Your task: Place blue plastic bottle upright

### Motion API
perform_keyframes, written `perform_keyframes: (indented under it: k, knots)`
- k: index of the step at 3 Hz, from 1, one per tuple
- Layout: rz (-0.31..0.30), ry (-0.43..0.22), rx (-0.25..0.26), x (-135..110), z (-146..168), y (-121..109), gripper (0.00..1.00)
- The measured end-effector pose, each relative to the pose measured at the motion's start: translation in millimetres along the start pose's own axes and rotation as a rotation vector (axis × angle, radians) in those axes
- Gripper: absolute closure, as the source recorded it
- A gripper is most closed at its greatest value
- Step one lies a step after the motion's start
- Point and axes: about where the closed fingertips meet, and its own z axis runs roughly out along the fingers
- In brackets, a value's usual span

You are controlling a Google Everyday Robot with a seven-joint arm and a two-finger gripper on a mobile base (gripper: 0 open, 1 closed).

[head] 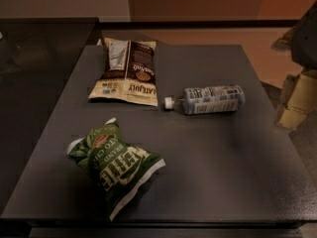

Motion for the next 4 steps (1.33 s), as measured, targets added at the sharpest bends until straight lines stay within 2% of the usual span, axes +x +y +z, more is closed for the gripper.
perform_keyframes:
  k: [1, 2, 4]
  knots:
    - [0.0, 0.0, 0.0, 0, 0, 0, 0.0]
    - [-0.032, -0.012, 0.002, -6, 3, -4, 0.0]
    - [-0.161, -0.02, -0.012, -33, 33, -35, 0.0]
